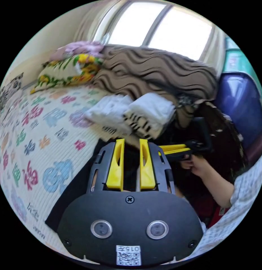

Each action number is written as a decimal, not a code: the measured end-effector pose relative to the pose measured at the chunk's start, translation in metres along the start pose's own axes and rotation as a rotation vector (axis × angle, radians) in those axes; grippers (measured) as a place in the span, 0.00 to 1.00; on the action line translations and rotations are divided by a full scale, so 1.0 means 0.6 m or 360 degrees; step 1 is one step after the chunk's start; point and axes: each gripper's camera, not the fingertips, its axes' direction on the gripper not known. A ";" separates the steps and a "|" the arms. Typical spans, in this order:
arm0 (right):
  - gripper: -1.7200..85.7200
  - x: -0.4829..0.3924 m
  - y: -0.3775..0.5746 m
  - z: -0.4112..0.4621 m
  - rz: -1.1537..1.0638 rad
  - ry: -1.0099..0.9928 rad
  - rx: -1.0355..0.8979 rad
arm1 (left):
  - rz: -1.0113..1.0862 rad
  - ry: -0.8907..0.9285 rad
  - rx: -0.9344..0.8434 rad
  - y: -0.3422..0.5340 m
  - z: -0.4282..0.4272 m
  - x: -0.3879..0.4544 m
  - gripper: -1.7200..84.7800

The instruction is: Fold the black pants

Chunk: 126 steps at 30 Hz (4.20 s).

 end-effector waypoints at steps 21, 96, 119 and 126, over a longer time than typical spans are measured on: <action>0.08 0.188 0.144 0.096 0.0675 -0.0292 0.0211 | 0.0133 0.0075 -0.0454 -0.114 0.222 -0.084 0.05; 0.11 -0.467 0.125 0.314 0.0183 -0.0624 -0.0398 | -0.0964 0.0148 0.0071 0.458 -0.633 -0.624 0.15; 0.10 -0.573 0.015 0.302 -0.0267 -0.0219 -0.0385 | -0.1173 0.0282 -0.0051 0.623 -0.879 -0.643 0.07; 0.10 -0.602 0.001 0.335 -0.0285 -0.0458 -0.0518 | -0.1210 0.0477 0.0325 0.659 -1.011 -0.597 0.07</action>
